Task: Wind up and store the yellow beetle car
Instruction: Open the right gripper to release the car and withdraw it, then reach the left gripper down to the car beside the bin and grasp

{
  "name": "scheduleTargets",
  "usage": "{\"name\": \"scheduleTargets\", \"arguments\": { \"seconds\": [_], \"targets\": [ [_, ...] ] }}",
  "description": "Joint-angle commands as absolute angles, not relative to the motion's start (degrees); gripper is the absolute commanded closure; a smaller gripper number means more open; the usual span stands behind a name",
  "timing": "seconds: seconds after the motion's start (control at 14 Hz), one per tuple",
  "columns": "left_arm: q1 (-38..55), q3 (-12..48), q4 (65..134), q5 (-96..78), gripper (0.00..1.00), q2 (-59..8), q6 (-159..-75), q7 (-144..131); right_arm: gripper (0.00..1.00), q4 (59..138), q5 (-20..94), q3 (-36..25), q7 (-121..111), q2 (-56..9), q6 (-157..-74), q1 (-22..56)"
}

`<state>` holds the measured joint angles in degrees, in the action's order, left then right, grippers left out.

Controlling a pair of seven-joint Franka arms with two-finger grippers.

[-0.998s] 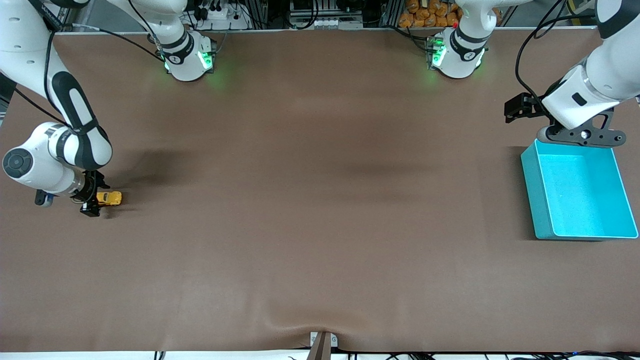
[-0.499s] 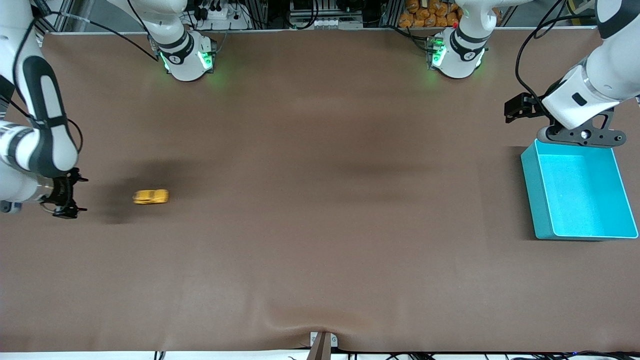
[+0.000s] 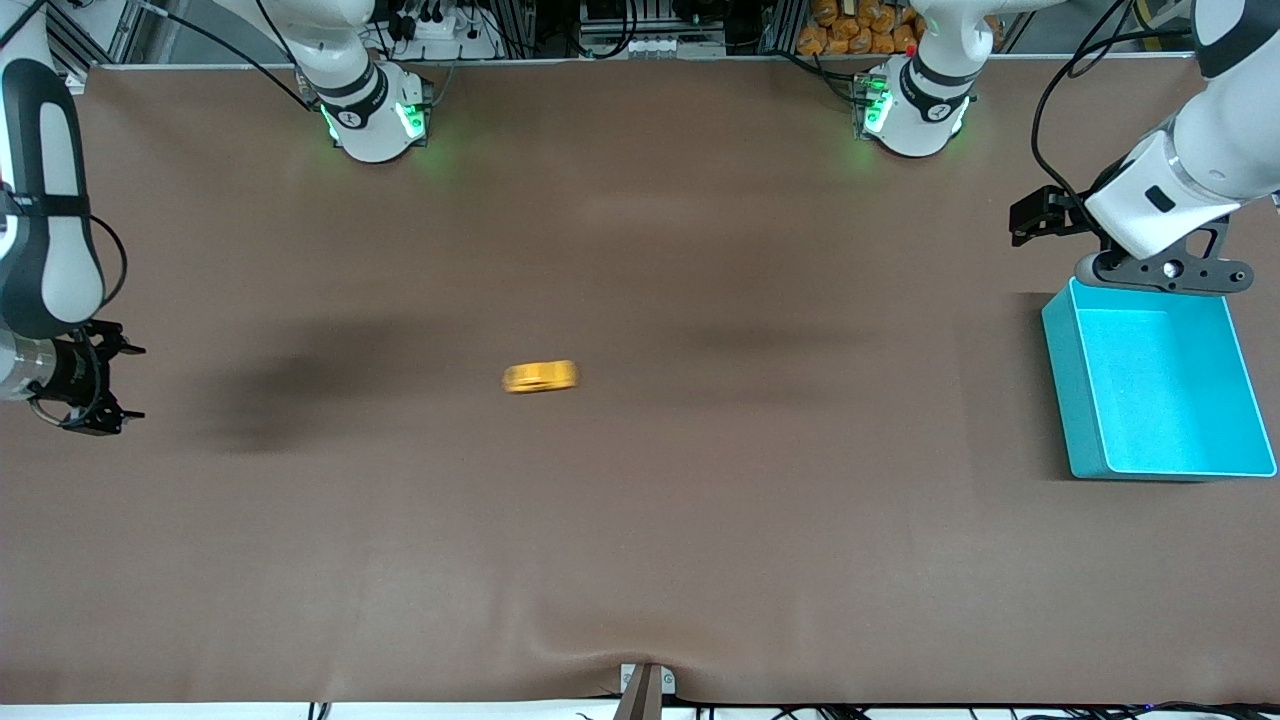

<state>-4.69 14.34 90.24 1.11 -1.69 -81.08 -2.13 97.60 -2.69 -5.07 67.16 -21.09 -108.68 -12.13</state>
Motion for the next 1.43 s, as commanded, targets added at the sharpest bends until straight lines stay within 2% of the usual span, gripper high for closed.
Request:
{"name": "scheduleTargets", "arguments": {
  "seconds": [0.0, 0.5, 0.71, 0.93, 1.21, 1.35],
  "targets": [
    [-5.1, 14.9, 90.1, 2.6, 0.00, -1.8, -80.9, -2.9, 0.00, 97.7, -1.8, -4.9, 63.2, -19.2, -106.3, -13.6],
    [-5.3, 14.8, 91.5, 2.5, 0.00, -2.0, -81.5, -3.2, 0.00, 97.0, -1.8, -4.7, 48.0, -13.7, -99.0, -14.5],
    [-6.3, 14.6, 94.5, 2.1, 0.00, -1.5, -81.8, -8.5, 0.00, 93.2, -1.8, -4.7, 44.0, -13.5, -94.7, -13.8],
    [-7.1, 14.6, 101.2, 1.8, 0.00, 0.9, -84.4, -13.9, 0.00, 90.5, -1.6, -4.0, 36.9, -13.5, -90.9, -13.5],
    [-9.8, 14.9, 115.7, 1.3, 0.00, 8.9, -95.3, -17.6, 0.00, 87.1, 0.7, -1.4, 30.0, -13.4, -86.1, -13.3],
    [-10.0, 14.8, 119.6, 0.3, 0.00, 9.7, -97.6, -21.4, 0.00, 86.3, 0.9, -0.7, 27.8, -13.5, -84.6, -13.3]
  ]
}}
